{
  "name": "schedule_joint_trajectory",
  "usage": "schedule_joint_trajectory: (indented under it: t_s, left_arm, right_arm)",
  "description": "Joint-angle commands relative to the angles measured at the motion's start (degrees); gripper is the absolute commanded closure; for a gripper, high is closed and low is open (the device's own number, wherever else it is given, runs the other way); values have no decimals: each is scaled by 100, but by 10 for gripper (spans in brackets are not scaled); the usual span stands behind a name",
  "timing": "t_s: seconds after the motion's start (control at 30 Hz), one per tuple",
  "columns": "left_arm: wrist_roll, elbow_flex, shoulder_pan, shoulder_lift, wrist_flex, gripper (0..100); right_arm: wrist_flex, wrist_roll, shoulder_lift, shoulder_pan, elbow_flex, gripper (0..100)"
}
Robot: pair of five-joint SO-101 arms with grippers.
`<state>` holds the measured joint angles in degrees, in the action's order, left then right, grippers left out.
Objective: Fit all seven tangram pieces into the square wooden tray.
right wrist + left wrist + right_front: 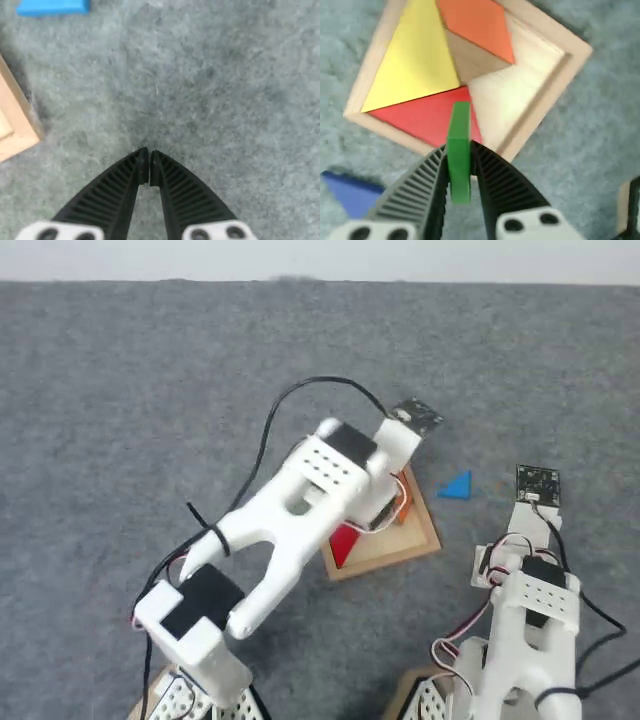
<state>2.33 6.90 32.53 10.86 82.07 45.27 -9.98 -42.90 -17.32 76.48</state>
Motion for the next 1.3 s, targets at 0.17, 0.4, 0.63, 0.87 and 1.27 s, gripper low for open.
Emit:
schedule_joint_trajectory:
  t_s: [0.17, 0.4, 0.63, 0.87, 1.27]
  left_arm:
    - [2110, 400, 79, -431, -738, 990]
    - [2637, 426, 659, -396, -976, 990]
    - [2620, 426, 1081, -396, -1178, 989]
    - [2154, 418, 765, -396, -1169, 957]
    - [1846, 602, 633, -396, -1178, 808]
  right_arm:
    - [-286, 264, -163, -57, -9, 974]
    - [-286, 255, -154, 145, 0, 974]
    - [-286, 255, -154, 154, 0, 975]
    - [-286, 237, -154, 171, 0, 975]
    - [-259, 229, -145, 171, 0, 975]
